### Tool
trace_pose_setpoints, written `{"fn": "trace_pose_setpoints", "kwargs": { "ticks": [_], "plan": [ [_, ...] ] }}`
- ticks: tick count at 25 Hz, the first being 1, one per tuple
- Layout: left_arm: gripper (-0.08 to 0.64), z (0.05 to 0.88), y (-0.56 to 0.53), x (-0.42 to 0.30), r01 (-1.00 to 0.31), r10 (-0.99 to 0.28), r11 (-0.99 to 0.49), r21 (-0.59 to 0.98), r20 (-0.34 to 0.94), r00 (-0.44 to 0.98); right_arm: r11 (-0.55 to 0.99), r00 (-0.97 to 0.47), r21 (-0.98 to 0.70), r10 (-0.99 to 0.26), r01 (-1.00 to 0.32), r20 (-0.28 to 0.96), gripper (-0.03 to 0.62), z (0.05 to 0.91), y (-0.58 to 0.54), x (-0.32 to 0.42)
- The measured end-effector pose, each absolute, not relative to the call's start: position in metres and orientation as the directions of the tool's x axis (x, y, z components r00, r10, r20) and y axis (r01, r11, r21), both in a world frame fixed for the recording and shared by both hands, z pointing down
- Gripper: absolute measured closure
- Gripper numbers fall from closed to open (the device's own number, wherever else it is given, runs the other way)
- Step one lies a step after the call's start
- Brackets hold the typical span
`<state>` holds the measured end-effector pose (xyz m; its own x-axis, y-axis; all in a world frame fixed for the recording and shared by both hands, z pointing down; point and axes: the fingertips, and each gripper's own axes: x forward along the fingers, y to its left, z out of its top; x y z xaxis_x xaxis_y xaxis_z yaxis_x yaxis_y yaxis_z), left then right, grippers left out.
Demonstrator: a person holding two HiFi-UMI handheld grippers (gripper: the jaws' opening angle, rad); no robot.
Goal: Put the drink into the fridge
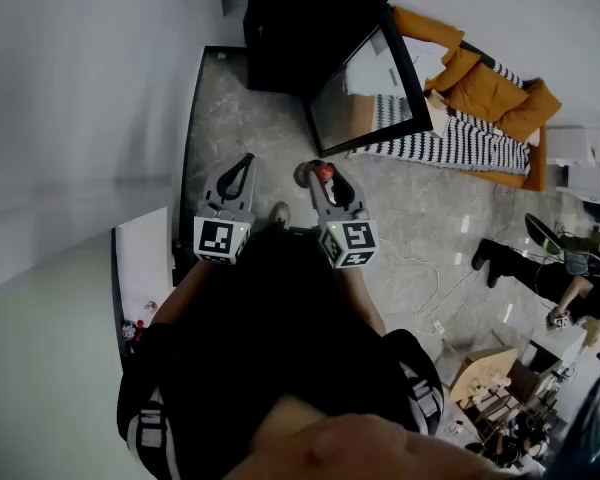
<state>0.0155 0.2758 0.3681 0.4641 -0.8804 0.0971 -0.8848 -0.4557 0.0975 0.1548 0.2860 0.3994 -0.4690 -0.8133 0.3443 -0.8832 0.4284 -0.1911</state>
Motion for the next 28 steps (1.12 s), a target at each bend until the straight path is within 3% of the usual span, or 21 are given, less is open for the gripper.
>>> {"fn": "trace_pose_setpoints", "kwargs": {
  "ticks": [28],
  "plan": [
    [0.554,0.373,0.284,-0.031,-0.872,-0.870,-0.463,0.159,0.102,0.481,0.405,-0.448,-0.192,-0.829,-0.894,0.334,0.454,0.399,0.295,0.114]
  ]
}}
